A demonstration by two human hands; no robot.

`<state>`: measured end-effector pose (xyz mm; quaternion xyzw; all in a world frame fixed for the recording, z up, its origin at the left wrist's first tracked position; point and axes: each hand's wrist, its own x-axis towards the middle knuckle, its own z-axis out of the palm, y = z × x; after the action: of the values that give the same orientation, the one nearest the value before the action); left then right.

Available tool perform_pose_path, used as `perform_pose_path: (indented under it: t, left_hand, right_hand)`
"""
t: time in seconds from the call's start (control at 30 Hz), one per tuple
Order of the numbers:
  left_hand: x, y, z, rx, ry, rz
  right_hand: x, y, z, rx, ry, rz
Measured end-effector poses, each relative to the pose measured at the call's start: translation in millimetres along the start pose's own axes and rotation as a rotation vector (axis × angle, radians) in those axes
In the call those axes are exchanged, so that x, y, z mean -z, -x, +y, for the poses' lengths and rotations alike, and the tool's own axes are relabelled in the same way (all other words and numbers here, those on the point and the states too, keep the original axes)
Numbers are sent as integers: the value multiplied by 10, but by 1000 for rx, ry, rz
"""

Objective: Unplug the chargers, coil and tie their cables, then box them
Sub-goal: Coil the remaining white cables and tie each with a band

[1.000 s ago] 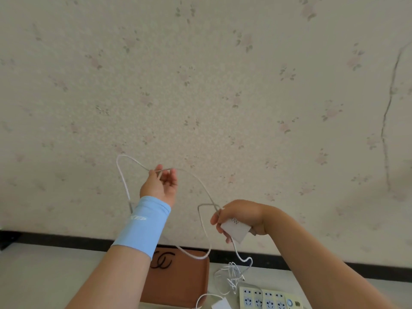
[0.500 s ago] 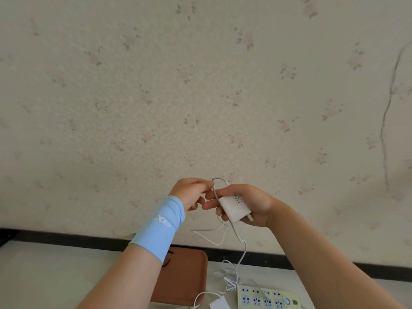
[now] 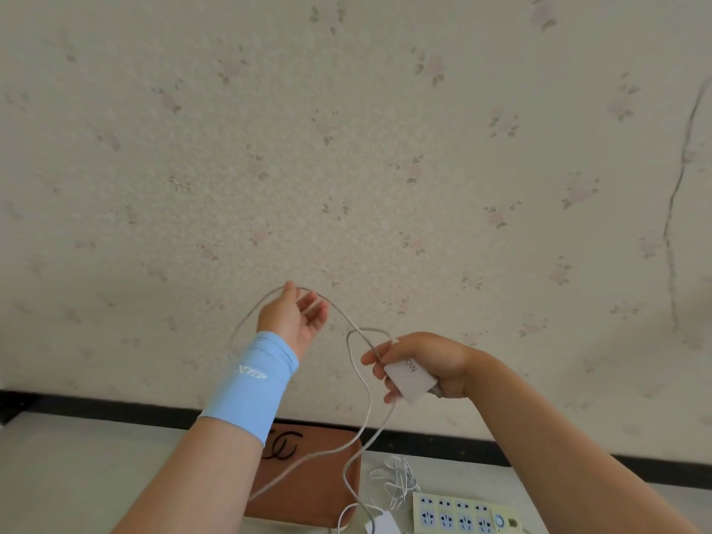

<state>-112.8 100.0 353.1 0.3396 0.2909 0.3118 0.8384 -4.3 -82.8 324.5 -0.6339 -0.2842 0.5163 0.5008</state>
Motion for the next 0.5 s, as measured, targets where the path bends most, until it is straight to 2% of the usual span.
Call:
perform_pose_path:
  t: [0.1,0.2,0.23,0.3,0.4,0.5]
  left_hand:
    - [-31,140,-137,145,-492,-176]
    - [-31,242,-221,196,-1116,-463]
    - [-36,265,-239,219,-1259,-565]
    - [-54,292,-272,239,-1342,-684]
    - [-57,279,-311,110,-1289,-696]
    - [-40,243,-326,35,-1292,-720]
  right_hand:
    - [-38,-11,-74,114,-231,39]
    - [-47,-41,-127,200,-425,113]
    - [-41,-55,-137,220,-472,135]
    - [-22,-73,-139,244,-534,175]
    - [22,-78,-127,241,-569,225]
    - [48,-47,-131,264,-598,190]
